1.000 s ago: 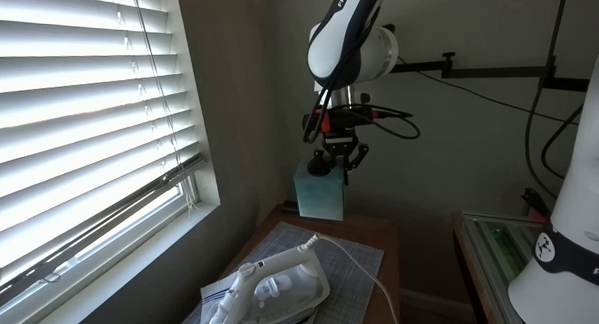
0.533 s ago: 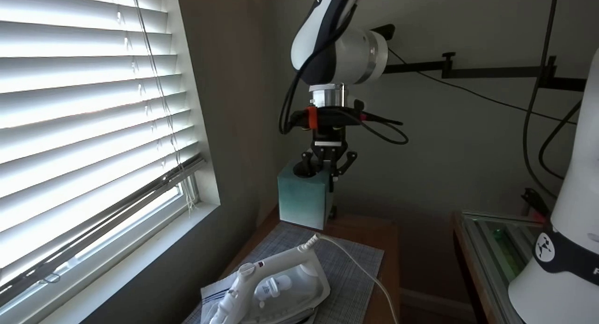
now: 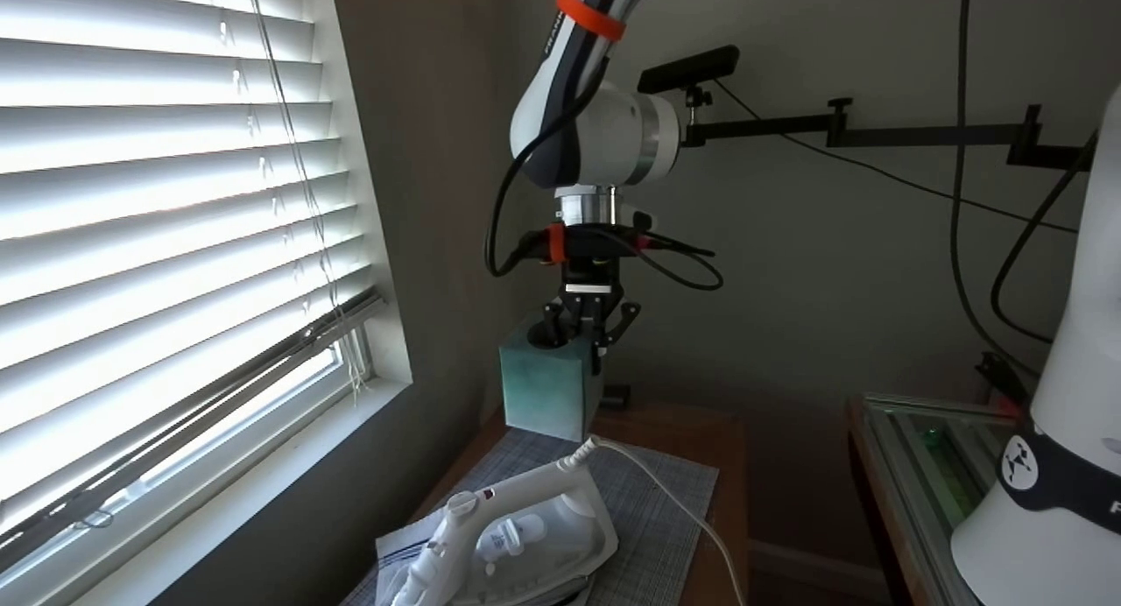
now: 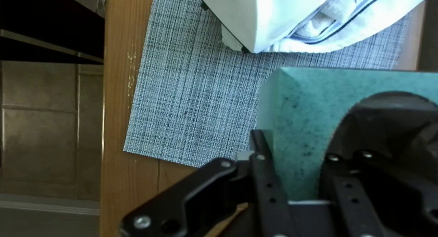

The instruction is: Move the tissue box to the right.

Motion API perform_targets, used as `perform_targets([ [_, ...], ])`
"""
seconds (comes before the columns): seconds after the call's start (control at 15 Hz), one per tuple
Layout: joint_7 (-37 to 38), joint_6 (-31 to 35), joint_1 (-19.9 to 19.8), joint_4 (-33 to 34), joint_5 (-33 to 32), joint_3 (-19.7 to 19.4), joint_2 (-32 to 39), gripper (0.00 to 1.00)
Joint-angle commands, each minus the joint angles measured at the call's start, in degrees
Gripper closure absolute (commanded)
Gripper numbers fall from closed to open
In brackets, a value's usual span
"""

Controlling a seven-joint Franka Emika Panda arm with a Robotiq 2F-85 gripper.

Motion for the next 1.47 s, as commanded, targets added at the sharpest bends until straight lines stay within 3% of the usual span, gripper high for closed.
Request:
perform_targets([
  [0.0, 0.01, 0.10, 1.41, 6.26, -0.39, -1.35, 6.54, 0.99],
  [0.67, -0.44, -0.63, 0.86, 15.76, 0.97, -1.44, 16.62, 0.99],
  [1.2, -1.22, -2.10, -0.31, 16.54, 2.03, -1.40, 18.69, 0.99],
  [1.27, -1.28, -2.74, -0.33, 16.69, 1.74, -1.49, 18.83, 0.69],
  [1.4, -0.91, -2.83, -0.14, 16.39, 1.74, -1.69, 18.77, 0.63],
])
